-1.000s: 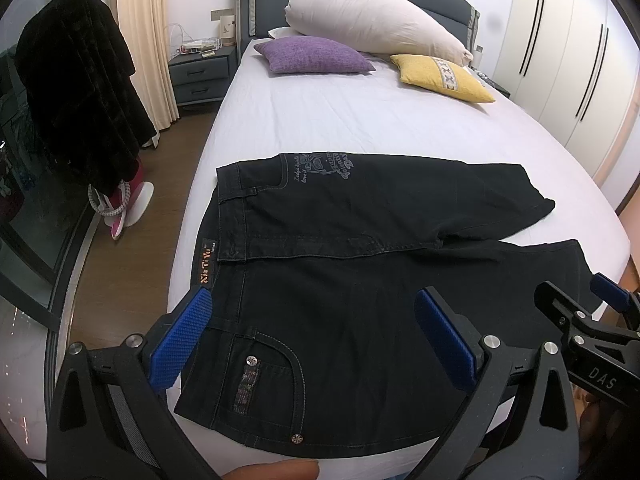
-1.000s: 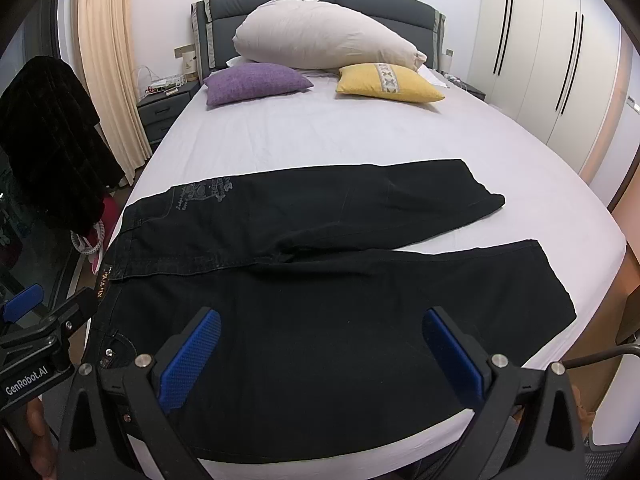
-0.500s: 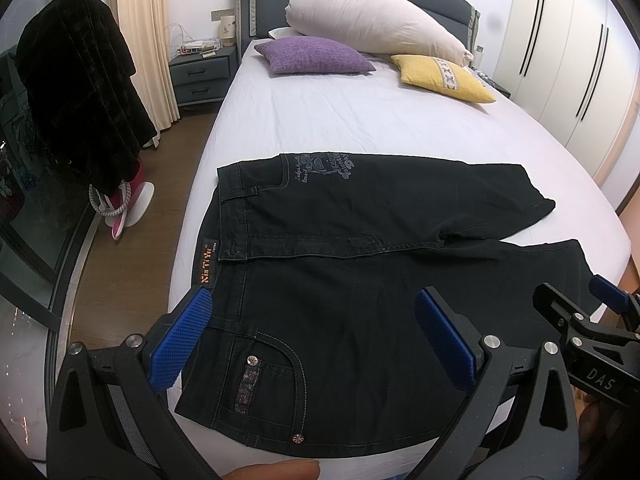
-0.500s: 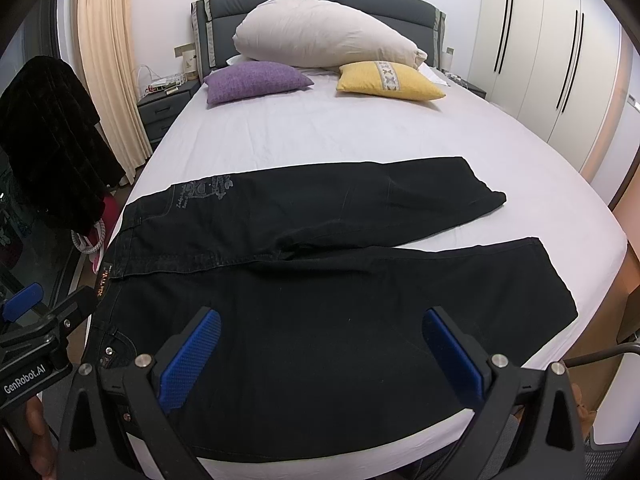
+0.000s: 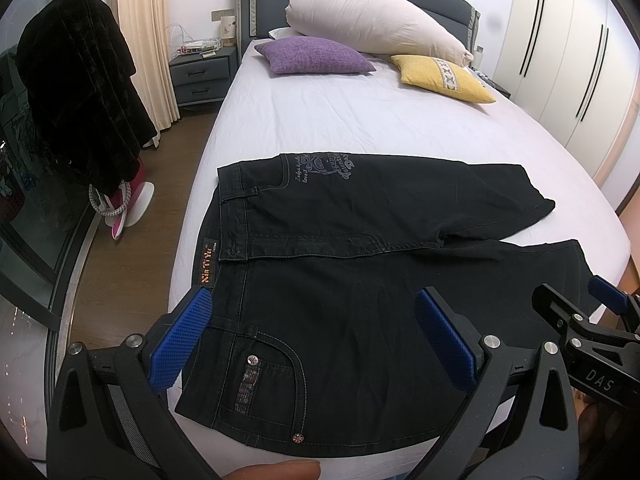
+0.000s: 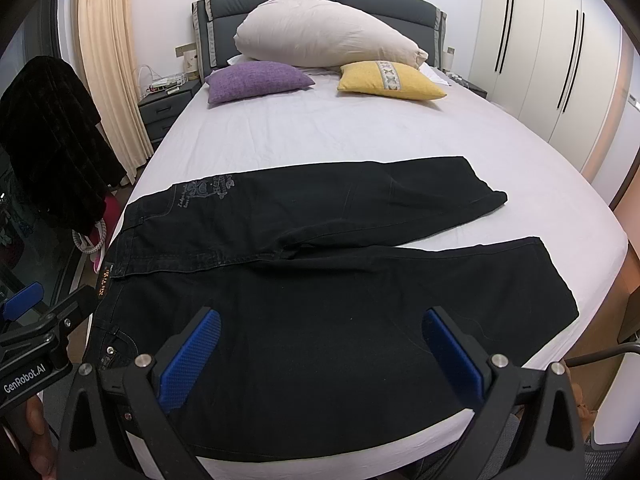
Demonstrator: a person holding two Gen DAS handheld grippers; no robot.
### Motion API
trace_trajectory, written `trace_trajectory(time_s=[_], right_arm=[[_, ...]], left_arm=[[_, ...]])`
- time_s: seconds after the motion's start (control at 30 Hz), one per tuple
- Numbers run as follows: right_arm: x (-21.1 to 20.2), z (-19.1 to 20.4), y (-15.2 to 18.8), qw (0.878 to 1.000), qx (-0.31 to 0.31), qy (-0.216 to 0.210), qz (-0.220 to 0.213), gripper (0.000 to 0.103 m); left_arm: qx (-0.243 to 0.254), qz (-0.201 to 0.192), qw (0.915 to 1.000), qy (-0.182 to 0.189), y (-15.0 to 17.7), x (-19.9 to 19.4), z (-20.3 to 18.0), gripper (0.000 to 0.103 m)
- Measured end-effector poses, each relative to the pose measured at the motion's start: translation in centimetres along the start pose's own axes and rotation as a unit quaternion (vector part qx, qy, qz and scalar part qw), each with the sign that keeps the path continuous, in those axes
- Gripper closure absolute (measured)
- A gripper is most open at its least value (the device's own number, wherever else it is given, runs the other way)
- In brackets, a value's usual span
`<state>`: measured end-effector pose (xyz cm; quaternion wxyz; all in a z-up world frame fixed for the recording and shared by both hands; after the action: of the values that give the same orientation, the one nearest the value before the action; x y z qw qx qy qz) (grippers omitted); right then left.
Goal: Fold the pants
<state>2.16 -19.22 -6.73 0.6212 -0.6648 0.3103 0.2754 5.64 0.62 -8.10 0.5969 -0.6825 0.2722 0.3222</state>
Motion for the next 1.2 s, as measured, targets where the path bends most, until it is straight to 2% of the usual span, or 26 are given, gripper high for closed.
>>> trace_trajectory(time_s=[0.87,1.2], right_arm=[[0.0,0.0,-0.1,1.0,-0.001,-0.003,0.001,0.0],[0.2,1.5,0.8,1.0,-0.004,-0.01,0.004,0.0]], left_arm=[[0.0,0.0,1.0,0.0,0.0,0.0,0.0,0.0],[0.005,-0.004,1.0,0.002,0.1,0.0,0.1,0.0]])
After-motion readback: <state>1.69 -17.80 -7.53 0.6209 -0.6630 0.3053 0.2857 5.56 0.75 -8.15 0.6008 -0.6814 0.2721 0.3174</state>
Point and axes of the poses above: each gripper's, at about its wrist camera, not at the fingertips, and x roughly the way its jaws point, z to its left, y to its underside, the point moved 9 cm from there along x, roughly the way its jaws point, and after that the axes turned 1 degree about -x, right-handed, at the moved point
